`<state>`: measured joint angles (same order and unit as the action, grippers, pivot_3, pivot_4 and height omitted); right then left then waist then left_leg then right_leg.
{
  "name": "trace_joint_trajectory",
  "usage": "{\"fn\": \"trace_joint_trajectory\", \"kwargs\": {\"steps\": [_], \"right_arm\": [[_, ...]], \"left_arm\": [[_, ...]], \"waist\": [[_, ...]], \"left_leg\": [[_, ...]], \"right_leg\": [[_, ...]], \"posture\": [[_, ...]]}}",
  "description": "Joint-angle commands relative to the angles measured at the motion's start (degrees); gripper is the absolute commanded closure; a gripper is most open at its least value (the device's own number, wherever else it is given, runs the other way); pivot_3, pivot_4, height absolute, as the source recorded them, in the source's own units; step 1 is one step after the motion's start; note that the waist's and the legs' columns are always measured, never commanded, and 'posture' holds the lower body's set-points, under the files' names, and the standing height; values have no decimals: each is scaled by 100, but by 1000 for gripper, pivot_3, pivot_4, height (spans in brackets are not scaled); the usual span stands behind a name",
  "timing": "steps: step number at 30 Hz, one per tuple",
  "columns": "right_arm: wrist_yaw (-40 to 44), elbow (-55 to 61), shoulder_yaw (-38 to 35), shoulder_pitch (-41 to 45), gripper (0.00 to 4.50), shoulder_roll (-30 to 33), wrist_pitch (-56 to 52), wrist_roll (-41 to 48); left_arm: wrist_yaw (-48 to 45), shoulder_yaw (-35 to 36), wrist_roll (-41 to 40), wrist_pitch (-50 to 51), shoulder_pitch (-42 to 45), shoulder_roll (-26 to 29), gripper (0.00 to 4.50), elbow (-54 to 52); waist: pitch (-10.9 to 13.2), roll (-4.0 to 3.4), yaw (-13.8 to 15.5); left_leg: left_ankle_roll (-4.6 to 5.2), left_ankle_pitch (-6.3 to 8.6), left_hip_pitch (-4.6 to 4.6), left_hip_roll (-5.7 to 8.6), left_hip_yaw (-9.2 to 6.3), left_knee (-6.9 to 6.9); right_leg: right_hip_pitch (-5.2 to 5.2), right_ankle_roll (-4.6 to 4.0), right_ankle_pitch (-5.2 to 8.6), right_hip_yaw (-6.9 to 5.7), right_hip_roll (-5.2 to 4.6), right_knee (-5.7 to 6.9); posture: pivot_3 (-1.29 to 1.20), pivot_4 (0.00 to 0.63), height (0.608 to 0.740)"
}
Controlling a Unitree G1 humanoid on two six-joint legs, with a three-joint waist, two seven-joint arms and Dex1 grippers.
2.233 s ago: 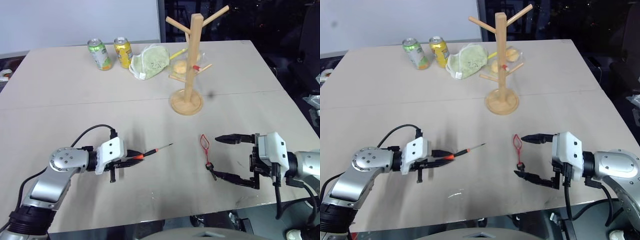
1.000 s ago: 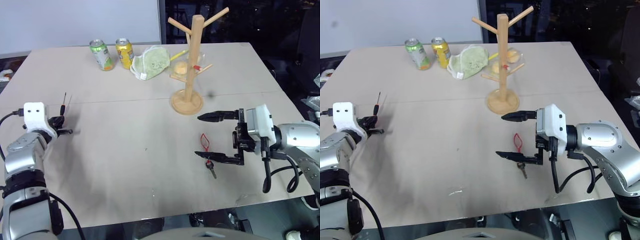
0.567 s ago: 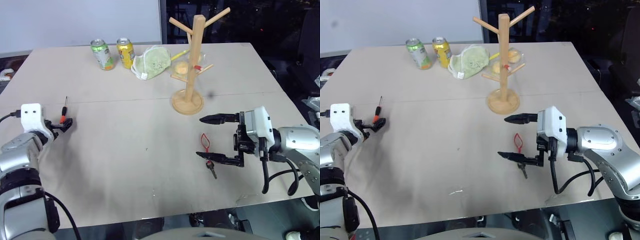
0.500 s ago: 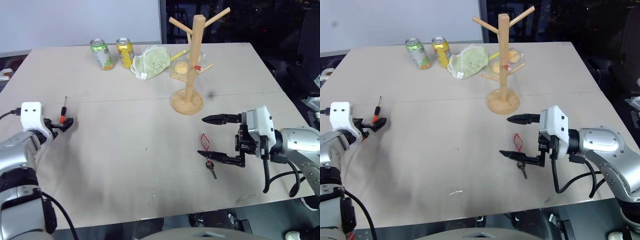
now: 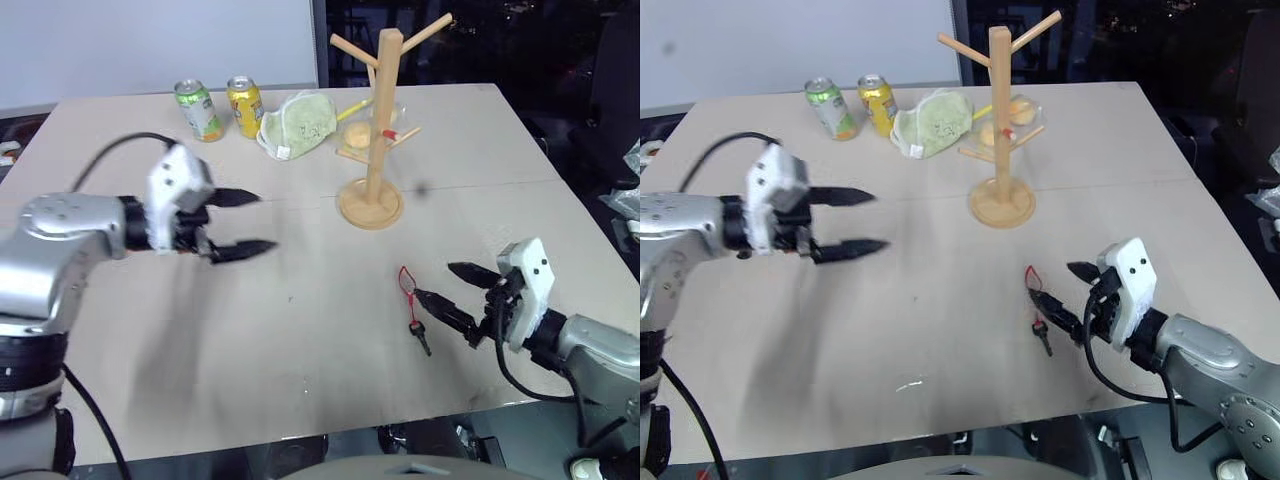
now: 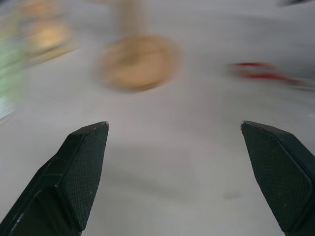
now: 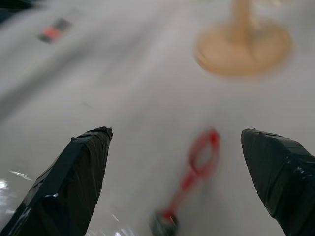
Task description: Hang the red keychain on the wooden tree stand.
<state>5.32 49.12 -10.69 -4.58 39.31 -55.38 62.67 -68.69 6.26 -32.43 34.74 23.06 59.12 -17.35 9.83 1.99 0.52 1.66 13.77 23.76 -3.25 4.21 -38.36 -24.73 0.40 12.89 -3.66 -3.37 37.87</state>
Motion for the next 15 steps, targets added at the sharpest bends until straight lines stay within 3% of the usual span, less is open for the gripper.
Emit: {"fn": "trace_joint_trajectory", "kwargs": {"steps": [1, 7, 15], "right_arm": [[-882, 27, 127, 117, 0, -45, -432, 472], [-1980, -307, 583, 372, 0, -346, -818, 1026], [-2647, -493, 1135, 621, 0, -738, -918, 986]], "left_arm": [[-548, -172, 22, -624, -196, 19, 64, -441], [-725, -176, -68, -862, -328, -64, 64, -583], [-660, -365, -60, -740, -8, -172, 64, -440]], "waist": [[-1, -1, -1], [0, -3, 25], [0, -3, 29]], "left_leg": [[0, 0, -2, -2, 1, 0], [0, 0, 0, -5, -6, 0], [1, 0, 6, 0, -3, -1]], "right_leg": [[0, 0, 0, 10, 19, -1], [-3, -1, 1, 28, 28, -1], [-2, 1, 0, 36, 28, -10]], "posture": [[0, 150, 740], [0, 150, 740], [0, 150, 740]]}}
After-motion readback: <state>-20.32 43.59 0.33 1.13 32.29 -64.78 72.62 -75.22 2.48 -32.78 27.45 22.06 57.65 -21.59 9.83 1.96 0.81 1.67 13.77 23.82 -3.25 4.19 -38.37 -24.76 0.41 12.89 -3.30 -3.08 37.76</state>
